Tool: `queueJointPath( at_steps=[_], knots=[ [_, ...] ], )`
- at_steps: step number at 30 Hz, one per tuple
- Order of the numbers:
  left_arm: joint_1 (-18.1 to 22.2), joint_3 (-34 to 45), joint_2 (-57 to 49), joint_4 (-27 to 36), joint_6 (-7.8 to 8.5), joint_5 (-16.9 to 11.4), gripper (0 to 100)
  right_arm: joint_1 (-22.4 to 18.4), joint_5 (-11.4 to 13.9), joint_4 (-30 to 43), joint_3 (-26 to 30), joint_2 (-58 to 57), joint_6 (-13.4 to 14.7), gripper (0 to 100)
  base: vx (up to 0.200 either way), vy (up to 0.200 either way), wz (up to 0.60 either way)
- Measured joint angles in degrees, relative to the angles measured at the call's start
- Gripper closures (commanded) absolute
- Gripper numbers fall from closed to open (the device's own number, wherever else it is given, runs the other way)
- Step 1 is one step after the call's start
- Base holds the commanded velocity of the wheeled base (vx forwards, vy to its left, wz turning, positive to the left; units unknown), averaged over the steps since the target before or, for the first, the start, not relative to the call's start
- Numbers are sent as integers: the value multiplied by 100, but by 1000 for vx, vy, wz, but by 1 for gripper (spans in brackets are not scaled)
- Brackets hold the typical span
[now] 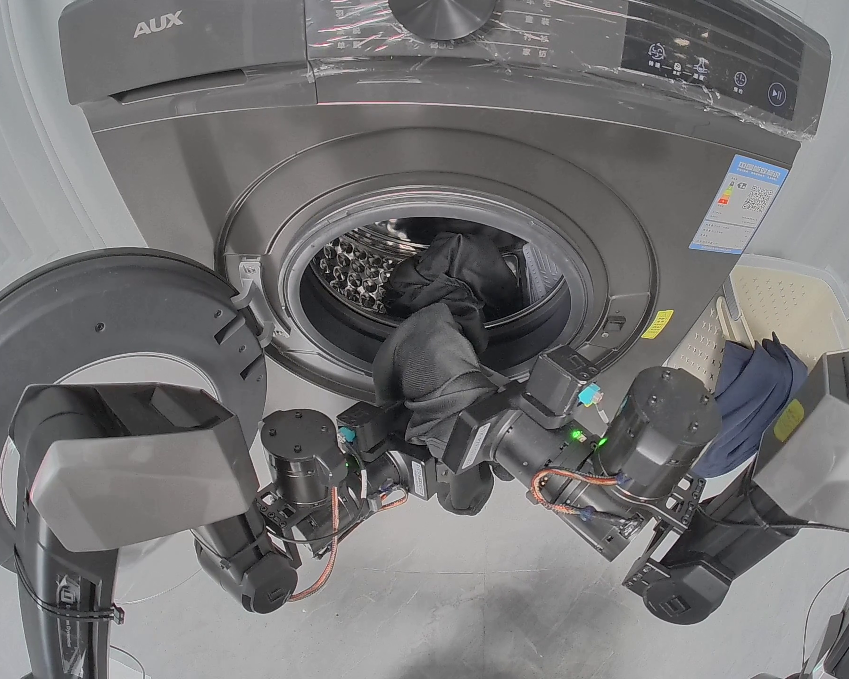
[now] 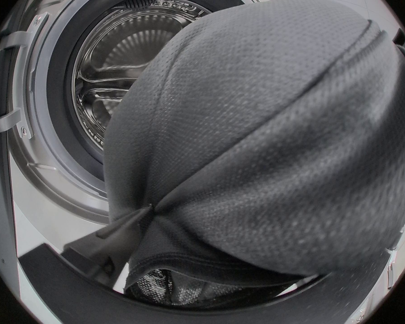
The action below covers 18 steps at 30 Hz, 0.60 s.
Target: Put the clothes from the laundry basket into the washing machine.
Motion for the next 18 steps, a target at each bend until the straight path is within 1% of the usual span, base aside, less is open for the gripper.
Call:
queueJointPath(
  at_steps=[7, 10, 14, 18],
  knots=[
    [88, -78, 5, -17, -39, 80, 100, -93, -21, -13, 124, -46, 44, 100, 0, 0, 0],
    [143, -74, -127, -13, -85, 91, 100, -187, -27, -18, 195, -60, 71, 100, 0, 0, 0],
    [182, 35, -436, -5, -223, 99, 100, -355, -43, -16, 254, -57, 115, 100, 0, 0, 0],
    [179, 345, -833, -6, -389, 96, 100, -529, -95, -10, 283, -7, 143, 100, 0, 0, 0]
  ],
)
